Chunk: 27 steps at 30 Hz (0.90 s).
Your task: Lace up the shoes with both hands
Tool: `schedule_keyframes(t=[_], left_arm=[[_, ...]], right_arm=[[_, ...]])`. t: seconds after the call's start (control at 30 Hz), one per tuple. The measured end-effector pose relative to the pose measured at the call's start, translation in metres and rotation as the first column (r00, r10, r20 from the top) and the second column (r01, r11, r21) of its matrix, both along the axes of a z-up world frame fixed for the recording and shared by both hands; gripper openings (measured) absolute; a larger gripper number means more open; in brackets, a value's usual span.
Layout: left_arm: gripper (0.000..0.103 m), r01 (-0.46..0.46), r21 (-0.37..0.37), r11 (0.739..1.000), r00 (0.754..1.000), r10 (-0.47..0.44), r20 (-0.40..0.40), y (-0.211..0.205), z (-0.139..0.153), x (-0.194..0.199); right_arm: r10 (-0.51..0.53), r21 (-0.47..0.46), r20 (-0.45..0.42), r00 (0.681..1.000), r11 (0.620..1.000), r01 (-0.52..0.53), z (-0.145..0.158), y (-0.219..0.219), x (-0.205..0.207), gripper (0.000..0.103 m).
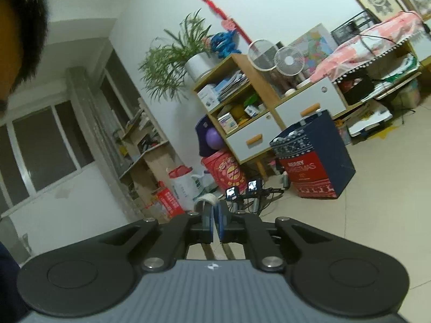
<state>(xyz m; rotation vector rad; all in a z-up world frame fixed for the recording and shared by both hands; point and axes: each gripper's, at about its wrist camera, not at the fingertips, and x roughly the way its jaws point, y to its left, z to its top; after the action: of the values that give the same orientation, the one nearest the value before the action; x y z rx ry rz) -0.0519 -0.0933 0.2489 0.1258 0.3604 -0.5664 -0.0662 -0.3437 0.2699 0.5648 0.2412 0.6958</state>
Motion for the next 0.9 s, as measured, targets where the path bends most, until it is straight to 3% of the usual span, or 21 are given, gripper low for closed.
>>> schedule_keyframes(t=[0.07, 0.13, 0.2, 0.27, 0.33, 0.43, 0.5, 0.53, 0.67, 0.9], left_arm=[[0.002, -0.022, -0.047, 0.999, 0.999, 0.024, 0.032, 0.008, 0.012, -0.001], [0.002, -0.053, -0.09, 0.995, 0.995, 0.061, 0.08, 0.016, 0.027, -0.001], [0.002, -0.076, -0.124, 0.989, 0.99, 0.09, 0.113, 0.028, 0.042, -0.002], [0.002, -0.094, -0.169, 0.981, 0.985, 0.116, 0.131, 0.038, 0.054, -0.003], [0.002, -0.108, -0.211, 0.971, 0.978, 0.142, 0.15, 0.047, 0.065, -0.004], [0.002, -0.116, -0.242, 0.963, 0.972, 0.161, 0.172, 0.052, 0.077, -0.007], [0.002, -0.119, -0.267, 0.956, 0.969, 0.17, 0.178, 0.054, 0.082, -0.009], [0.002, -0.115, -0.27, 0.956, 0.969, 0.168, 0.18, 0.054, 0.083, -0.01], [0.002, -0.102, -0.277, 0.956, 0.969, 0.159, 0.191, 0.051, 0.087, -0.013], [0.002, -0.083, -0.299, 0.951, 0.967, 0.15, 0.207, 0.052, 0.099, -0.015]], right_arm=[[-0.026, 0.037, -0.018, 0.999, 0.999, 0.027, -0.006, -0.013, -0.007, 0.012], [-0.064, 0.077, -0.058, 0.996, 0.995, 0.068, -0.02, -0.031, -0.015, 0.045], [-0.126, 0.091, -0.138, 0.982, 0.986, 0.139, -0.045, -0.05, -0.021, 0.046], [-0.209, 0.09, -0.289, 0.934, 0.966, 0.244, -0.085, -0.068, -0.024, 0.046], [-0.245, 0.098, -0.46, 0.854, 0.941, 0.323, -0.137, -0.084, -0.027, 0.046], [-0.278, 0.091, -0.676, 0.683, 0.888, 0.451, -0.208, -0.1, -0.04, 0.044], [-0.315, 0.041, -0.757, 0.572, 0.851, 0.524, -0.24, -0.108, -0.051, 0.041], [-0.37, -0.017, -0.752, 0.546, 0.838, 0.545, -0.244, -0.111, -0.054, 0.04], [-0.597, -0.278, -0.578, 0.557, 0.786, 0.553, -0.227, -0.12, -0.041, 0.041], [-0.708, -0.557, -0.442, 0.55, 0.698, 0.451, -0.235, -0.132, 0.023, 0.041]])
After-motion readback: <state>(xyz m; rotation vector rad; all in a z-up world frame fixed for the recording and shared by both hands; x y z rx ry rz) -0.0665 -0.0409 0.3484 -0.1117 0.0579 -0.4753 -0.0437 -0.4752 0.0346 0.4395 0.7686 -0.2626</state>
